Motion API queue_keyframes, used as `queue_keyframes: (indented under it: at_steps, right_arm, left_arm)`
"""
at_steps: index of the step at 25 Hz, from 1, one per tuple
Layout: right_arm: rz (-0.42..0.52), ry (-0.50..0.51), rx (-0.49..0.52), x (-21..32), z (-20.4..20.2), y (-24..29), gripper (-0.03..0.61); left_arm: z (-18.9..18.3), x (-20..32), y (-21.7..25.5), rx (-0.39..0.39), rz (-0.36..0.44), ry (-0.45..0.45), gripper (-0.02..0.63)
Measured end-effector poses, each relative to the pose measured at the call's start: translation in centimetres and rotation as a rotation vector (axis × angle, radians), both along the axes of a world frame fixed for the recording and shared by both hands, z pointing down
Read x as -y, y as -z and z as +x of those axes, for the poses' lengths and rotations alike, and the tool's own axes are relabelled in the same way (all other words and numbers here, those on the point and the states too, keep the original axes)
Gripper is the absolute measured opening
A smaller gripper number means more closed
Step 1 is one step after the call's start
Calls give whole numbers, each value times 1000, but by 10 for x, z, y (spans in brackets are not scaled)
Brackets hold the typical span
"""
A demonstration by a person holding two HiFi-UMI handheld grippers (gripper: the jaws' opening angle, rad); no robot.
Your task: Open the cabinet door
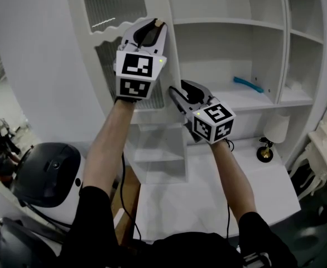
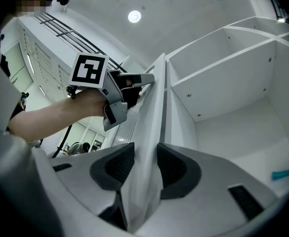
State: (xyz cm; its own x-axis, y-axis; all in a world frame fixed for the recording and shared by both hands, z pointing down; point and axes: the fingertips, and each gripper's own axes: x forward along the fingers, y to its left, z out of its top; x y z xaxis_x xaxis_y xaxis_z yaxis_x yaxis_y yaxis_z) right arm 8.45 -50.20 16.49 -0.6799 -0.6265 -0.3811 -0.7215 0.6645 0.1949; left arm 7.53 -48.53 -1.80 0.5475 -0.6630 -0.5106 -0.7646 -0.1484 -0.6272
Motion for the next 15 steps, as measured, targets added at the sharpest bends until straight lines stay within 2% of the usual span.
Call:
queue_keyframes:
  at_steps: [6,15]
  right_arm:
    - [-50,69,29,-21,1,1,127]
    - [-60,111,50,-56,-1,0,104]
  left_arm:
    - [-4,-20,0,-17,0,-3,77]
    - [-12,-51,0,-55,-22,-7,77]
